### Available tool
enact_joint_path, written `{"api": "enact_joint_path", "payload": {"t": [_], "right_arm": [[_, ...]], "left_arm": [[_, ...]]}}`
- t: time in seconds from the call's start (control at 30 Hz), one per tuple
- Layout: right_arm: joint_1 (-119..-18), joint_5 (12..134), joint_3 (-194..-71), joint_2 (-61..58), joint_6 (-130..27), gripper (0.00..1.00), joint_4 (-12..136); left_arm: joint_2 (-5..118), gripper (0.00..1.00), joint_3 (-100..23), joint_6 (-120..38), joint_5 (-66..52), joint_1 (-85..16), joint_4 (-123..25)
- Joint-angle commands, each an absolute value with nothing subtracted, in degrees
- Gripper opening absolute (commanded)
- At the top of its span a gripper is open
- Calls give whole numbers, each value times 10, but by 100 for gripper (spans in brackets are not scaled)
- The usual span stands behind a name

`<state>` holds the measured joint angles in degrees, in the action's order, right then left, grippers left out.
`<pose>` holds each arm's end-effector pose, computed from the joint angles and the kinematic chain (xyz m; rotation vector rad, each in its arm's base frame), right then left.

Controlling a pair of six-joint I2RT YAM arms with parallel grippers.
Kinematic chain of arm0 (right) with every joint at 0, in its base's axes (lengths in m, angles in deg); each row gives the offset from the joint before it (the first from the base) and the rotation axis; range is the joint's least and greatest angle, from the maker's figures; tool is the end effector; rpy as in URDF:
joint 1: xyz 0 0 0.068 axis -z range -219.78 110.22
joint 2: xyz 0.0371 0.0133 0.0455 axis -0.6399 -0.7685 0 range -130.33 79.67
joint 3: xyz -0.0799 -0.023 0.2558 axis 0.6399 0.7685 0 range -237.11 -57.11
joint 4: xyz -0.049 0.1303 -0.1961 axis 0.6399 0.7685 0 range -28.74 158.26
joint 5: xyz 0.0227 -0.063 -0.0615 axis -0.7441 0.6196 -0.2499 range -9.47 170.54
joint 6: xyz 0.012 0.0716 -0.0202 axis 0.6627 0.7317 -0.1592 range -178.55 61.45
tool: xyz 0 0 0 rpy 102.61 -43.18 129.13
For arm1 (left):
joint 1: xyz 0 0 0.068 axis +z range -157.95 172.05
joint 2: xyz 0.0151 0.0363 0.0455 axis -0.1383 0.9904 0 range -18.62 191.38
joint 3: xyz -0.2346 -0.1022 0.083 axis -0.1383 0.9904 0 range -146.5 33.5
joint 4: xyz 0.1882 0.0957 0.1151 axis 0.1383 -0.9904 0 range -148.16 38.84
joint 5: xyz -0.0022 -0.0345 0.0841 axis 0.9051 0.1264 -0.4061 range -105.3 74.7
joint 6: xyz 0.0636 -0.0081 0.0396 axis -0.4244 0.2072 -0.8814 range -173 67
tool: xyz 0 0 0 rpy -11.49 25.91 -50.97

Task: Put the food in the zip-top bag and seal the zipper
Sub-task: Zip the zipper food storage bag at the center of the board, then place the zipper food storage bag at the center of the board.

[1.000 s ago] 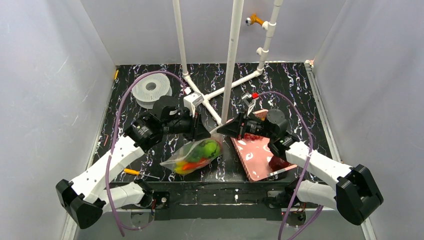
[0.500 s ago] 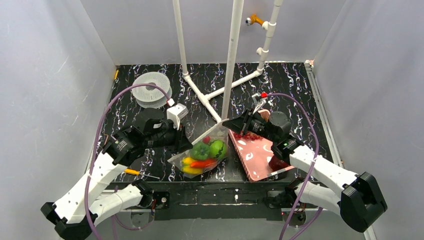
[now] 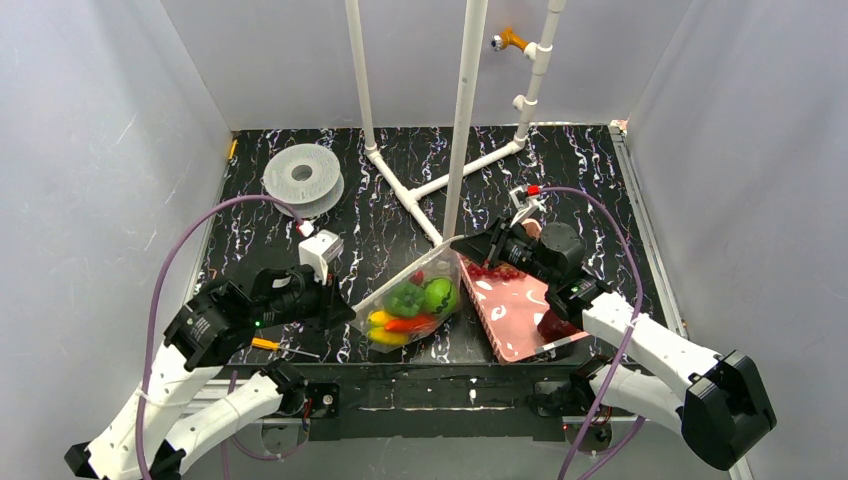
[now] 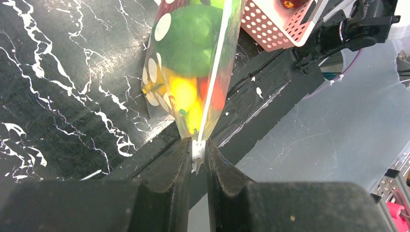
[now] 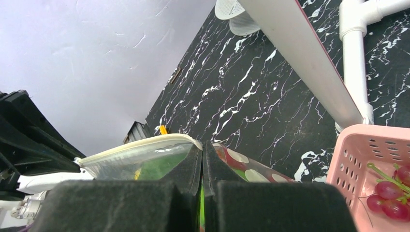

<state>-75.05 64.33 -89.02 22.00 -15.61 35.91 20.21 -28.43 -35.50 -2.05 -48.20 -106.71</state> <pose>0.1876 0.1545 0.2896 -0.1273 1.7279 1.2636 0.0769 -0.0843 0.3461 0.5803 2.1619 -0.8198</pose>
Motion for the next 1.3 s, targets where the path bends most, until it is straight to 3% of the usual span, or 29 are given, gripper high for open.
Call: {"api": "enact_joint_path", "payload": {"t": [0.0,0.2,0.3,0.47,0.63,0.73,1.03,1.27], "right_arm": [[-736,694,-902,227,-176,1,350],[-739,669,-920,219,-192,1,359],[-754,678,-940,219,-218,1,389],[-808,736,-984,210,-267,1,447],[-873,801,-1038,185,-313,1,488],[-917,865,-1087,148,-351,1,524],[-1037,1014,-1260,-11,-449,1,599],[-1060,1010,-1417,-153,-477,1,668]], "left_arm": [[184,0,-294,-336,-47,-484,-1154],[174,0,-294,-320,-78,-484,-1153],[183,8,-300,-315,-102,-484,-1149],[194,28,-308,-308,-145,-485,-1137],[174,60,-329,-300,-215,-484,-1132],[149,70,-346,-295,-252,-485,-1135],[96,78,-379,-286,-294,-485,-1137],[91,80,-382,-285,-293,-484,-1145]]}}
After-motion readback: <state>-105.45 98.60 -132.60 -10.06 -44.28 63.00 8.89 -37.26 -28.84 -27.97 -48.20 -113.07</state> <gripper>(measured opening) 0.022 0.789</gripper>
